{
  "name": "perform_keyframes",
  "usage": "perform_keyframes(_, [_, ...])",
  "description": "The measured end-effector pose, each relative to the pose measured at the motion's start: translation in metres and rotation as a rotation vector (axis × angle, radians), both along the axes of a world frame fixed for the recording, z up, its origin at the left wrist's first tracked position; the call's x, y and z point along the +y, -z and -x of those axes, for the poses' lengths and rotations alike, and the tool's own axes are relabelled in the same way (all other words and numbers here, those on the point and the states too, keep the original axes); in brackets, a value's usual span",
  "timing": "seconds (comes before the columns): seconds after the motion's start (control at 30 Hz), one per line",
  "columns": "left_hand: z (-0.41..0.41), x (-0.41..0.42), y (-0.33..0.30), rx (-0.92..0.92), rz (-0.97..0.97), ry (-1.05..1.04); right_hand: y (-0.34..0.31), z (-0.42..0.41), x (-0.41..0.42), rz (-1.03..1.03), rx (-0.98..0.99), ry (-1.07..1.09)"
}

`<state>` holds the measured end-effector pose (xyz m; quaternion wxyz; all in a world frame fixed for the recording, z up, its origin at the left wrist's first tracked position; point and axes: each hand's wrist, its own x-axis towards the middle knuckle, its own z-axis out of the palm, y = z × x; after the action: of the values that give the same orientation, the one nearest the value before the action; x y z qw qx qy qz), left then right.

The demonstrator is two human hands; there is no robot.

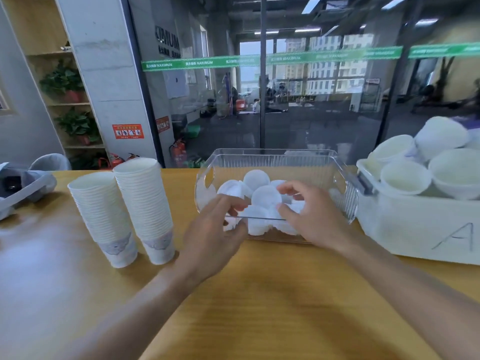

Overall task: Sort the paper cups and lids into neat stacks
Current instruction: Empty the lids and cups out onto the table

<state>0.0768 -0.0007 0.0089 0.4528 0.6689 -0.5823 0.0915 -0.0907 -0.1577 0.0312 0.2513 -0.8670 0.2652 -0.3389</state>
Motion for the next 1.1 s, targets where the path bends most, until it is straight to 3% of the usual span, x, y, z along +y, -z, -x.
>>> perform_keyframes(0.13, [-0.006,-0.062,-0.025,-0.113,-0.146,-0.026,-0.016,0.003,-0.041,-0.001,0.177,0.162])
perform_keyframes(0.27, [-0.023,-0.106,-0.041,-0.290,-0.473,-0.095,-0.021,-0.004,-0.066,0.010,0.461,0.262])
perform_keyframes(0.43, [-0.041,-0.140,-0.035,-0.301,-0.705,-0.082,-0.009,-0.018,-0.090,-0.072,0.720,0.249])
perform_keyframes(0.63, [-0.045,-0.160,-0.018,-0.401,-0.847,-0.069,-0.006,-0.027,-0.097,-0.132,0.650,0.279])
perform_keyframes(0.87, [-0.048,-0.177,-0.020,-0.467,-0.859,-0.066,-0.004,-0.031,-0.097,-0.228,0.630,0.214])
perform_keyframes(1.1, [-0.048,-0.176,-0.021,-0.420,-0.708,-0.020,0.001,-0.026,-0.094,-0.193,0.499,0.277])
